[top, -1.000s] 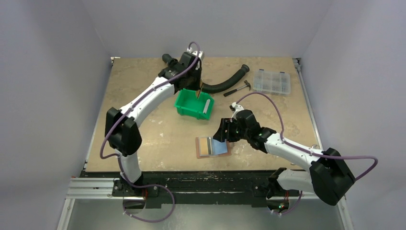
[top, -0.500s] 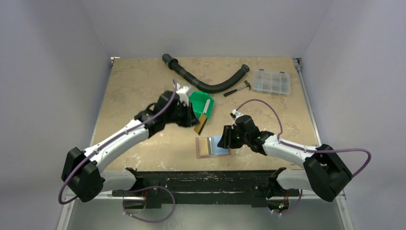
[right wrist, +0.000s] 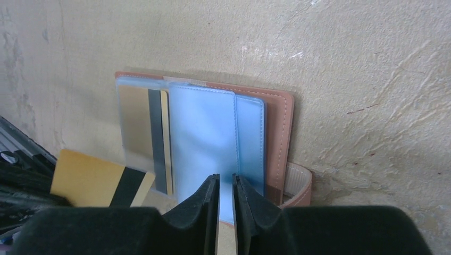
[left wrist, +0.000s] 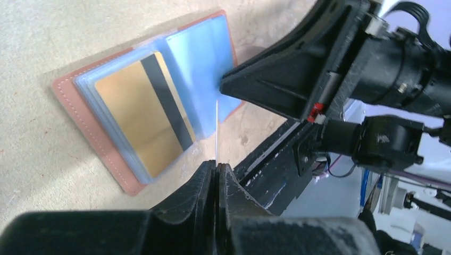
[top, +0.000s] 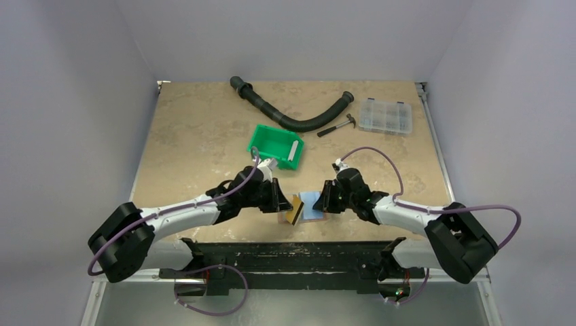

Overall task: Put the credit cards into the card holder
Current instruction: Insert the credit card into the card holder.

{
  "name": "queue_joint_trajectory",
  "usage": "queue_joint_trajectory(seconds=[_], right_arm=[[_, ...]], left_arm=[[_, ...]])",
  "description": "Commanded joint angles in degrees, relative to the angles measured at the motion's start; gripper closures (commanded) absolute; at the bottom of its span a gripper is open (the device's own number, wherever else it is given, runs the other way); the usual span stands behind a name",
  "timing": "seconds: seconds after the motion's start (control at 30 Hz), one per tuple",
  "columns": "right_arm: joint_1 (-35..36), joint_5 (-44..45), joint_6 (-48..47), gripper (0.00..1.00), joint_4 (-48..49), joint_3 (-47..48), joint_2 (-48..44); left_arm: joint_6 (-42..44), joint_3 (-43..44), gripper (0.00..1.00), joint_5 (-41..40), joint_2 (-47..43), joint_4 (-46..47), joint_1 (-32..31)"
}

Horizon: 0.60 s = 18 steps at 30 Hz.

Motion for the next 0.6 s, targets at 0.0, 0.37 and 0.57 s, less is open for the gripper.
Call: queue_joint_trajectory(seconds=[0.0,0.37,0.57], right_arm=[[-0.01,0.07,0.18,0.77,1.48,-1.05,1.17],[0.01,5.66,-0.09,0.79,-4.73,-0.57,-2.27],[0.01,6.17,0.01,0.80,-6.14,0.53,-0.70]], left_arm=[[-4.21,0.49,1.00,-4.35,2.88,2.18,-0.18],[-4.91,1.57,1.00,-7.41,5.48,-0.41,-0.09],[-4.05,3.14,1.00,-5.58,9.87,1.12,-0.07]])
